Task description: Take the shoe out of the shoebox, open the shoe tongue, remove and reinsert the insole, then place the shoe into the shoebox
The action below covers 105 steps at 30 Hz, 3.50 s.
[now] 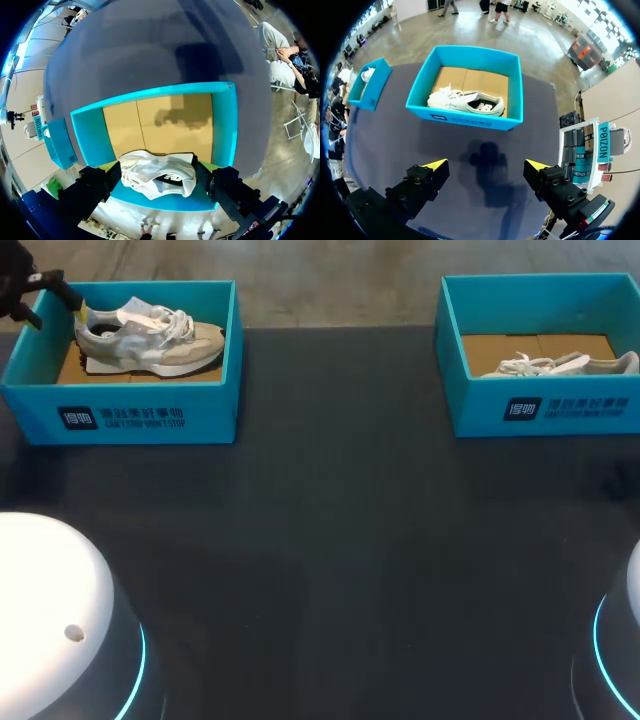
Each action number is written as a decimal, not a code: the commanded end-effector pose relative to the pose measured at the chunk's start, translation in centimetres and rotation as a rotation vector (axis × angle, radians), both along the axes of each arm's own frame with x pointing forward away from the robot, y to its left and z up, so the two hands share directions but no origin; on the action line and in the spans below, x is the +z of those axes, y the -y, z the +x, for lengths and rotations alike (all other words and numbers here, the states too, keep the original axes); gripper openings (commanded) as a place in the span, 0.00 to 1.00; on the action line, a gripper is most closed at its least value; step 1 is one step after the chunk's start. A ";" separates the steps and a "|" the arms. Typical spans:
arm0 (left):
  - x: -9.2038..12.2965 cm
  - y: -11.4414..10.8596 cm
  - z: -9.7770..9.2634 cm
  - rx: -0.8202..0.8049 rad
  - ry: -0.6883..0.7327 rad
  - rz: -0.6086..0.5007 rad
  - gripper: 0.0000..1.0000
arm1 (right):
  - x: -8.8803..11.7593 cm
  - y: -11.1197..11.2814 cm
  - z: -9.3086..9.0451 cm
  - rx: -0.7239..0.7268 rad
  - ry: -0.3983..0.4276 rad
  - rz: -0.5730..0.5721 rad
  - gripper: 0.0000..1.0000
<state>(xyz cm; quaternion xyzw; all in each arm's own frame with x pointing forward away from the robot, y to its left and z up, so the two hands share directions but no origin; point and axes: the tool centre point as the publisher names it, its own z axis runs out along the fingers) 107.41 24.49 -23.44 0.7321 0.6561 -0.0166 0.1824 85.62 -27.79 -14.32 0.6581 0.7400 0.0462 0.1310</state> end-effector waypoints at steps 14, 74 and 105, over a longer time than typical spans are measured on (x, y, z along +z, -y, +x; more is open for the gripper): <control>-0.6 -3.1 5.8 -0.023 -0.047 0.124 1.00 | 0.0 0.0 0.0 -0.001 0.000 -0.001 1.00; -12.3 -3.3 15.0 -0.034 -0.153 0.279 0.63 | 0.0 0.0 0.0 -0.001 0.000 -0.001 1.00; -14.3 -4.1 14.6 -0.060 -0.228 0.323 0.13 | 0.0 0.0 0.0 -0.001 0.000 -0.001 1.00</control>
